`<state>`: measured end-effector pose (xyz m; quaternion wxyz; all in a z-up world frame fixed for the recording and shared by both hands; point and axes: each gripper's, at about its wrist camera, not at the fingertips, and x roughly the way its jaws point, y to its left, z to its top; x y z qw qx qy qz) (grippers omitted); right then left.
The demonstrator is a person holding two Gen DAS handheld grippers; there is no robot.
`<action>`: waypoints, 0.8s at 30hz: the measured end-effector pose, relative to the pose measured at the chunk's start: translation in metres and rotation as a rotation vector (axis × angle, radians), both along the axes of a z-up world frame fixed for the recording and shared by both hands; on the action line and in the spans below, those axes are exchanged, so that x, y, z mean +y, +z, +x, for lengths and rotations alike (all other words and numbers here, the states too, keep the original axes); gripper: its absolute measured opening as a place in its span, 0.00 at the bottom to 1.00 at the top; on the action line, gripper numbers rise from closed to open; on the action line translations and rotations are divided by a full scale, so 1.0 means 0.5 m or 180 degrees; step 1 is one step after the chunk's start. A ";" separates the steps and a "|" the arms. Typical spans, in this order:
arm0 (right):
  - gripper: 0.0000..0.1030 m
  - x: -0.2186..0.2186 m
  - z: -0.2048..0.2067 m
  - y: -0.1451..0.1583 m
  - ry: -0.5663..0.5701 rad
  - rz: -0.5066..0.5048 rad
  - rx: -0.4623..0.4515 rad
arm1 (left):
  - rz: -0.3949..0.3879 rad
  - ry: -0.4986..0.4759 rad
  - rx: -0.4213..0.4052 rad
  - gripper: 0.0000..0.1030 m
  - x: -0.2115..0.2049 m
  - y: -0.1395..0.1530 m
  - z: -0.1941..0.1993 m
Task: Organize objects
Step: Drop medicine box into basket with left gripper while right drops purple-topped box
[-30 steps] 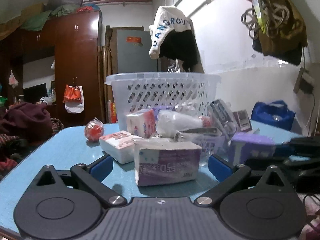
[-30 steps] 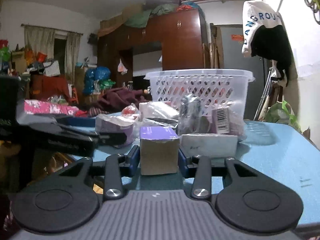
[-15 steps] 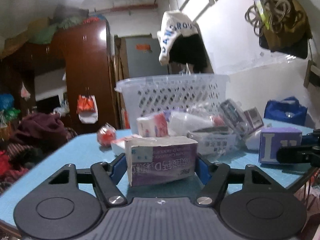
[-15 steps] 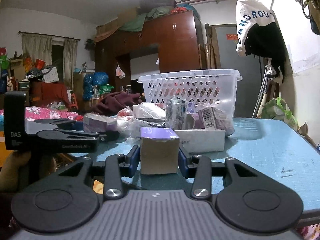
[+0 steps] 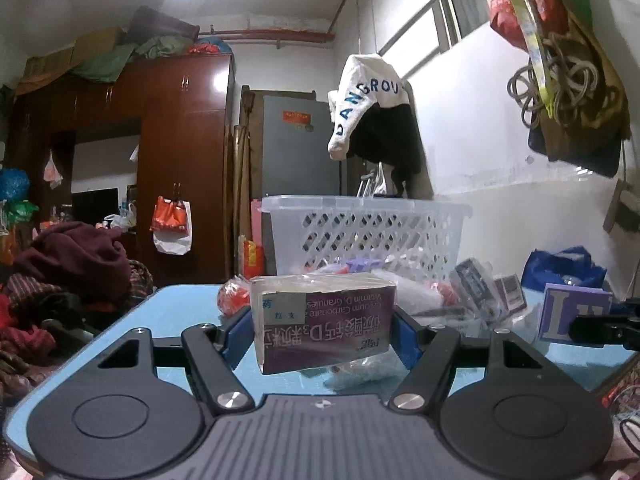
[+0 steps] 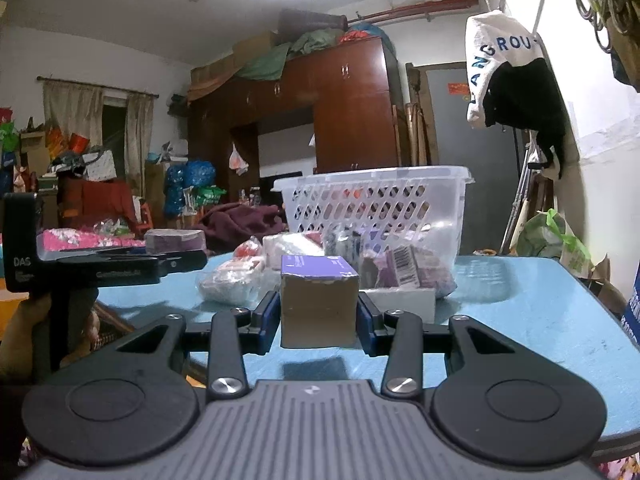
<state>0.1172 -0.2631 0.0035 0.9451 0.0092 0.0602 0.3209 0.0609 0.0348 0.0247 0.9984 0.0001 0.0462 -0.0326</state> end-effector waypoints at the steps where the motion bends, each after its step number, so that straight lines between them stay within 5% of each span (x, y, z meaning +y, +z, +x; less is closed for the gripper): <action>1: 0.42 -0.003 0.002 0.004 0.0004 0.0023 -0.0003 | -0.0035 0.0008 -0.0024 0.71 0.006 0.006 -0.001; 7: 0.42 0.001 0.041 0.073 -0.0076 0.0073 -0.0184 | -0.0254 -0.0114 -0.0060 0.71 0.032 0.084 0.044; 12: 0.43 0.049 0.143 0.194 -0.0194 0.0079 -0.0595 | -0.0366 -0.0432 0.0055 0.71 0.010 0.213 0.196; 17: 0.42 0.116 0.306 0.263 -0.0298 -0.0127 -0.0273 | -0.0517 -0.0359 0.0420 0.71 -0.010 0.257 0.359; 24: 0.44 0.147 0.393 0.235 -0.0439 -0.0322 0.0095 | -0.0707 -0.0269 0.0890 0.75 -0.010 0.232 0.485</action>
